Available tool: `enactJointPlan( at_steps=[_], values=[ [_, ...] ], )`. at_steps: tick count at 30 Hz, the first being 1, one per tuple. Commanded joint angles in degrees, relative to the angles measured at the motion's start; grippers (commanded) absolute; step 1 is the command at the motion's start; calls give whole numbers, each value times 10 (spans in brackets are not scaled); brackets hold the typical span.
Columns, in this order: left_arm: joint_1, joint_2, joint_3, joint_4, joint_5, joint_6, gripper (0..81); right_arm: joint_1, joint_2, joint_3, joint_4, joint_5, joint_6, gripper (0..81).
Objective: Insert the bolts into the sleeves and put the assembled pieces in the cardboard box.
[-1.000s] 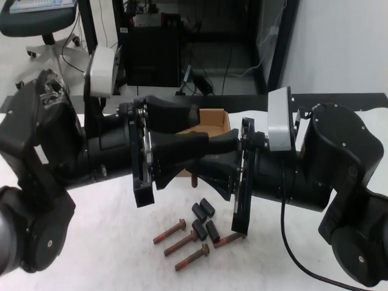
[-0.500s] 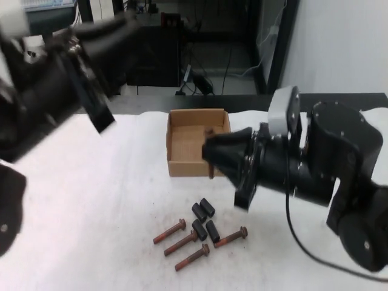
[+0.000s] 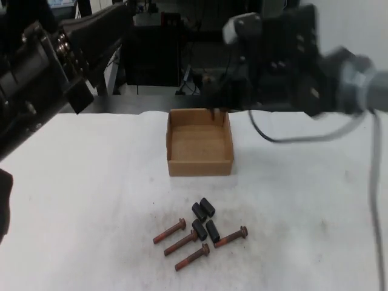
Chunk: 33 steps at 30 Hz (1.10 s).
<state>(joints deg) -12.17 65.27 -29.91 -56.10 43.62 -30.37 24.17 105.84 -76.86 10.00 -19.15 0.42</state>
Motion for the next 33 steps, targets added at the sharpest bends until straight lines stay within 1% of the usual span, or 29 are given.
enactJointPlan(
  at_steps=[1, 3, 8, 13, 17, 19, 25, 27, 30, 33],
  values=[
    [2, -7, -2, -2, 40, -36, 3, -1, 35, -51, 38, 17, -4, 8],
    [2, -7, -2, -2, 46, -60, 3, -1, 76, -95, 57, 29, -4, 8],
    [2, -7, -2, -2, 53, -74, 3, -1, 153, -181, 115, 60, -4, 8],
    [2, -7, -2, -2, 53, -74, 3, -3, 191, -194, 122, 68, -4, 8],
    [2, -7, -2, -2, 55, -74, 3, -3, 203, -194, 122, 53, -4, 1],
    [2, -7, -2, -2, 67, -74, 3, -3, 205, -194, 120, 37, -4, 38],
    [2, -7, -2, -2, 95, -74, 3, -3, 205, -194, 117, 39, -4, 267],
    [2, -7, -2, -2, 99, -74, 3, -3, 205, -194, 117, 43, -4, 323],
    [2, -7, -2, -2, 105, -74, 3, -3, 202, -194, 117, 43, -4, 338],
    [2, -7, -2, -2, 130, -74, 3, -3, 190, -194, 117, 43, -4, 338]
  ],
)
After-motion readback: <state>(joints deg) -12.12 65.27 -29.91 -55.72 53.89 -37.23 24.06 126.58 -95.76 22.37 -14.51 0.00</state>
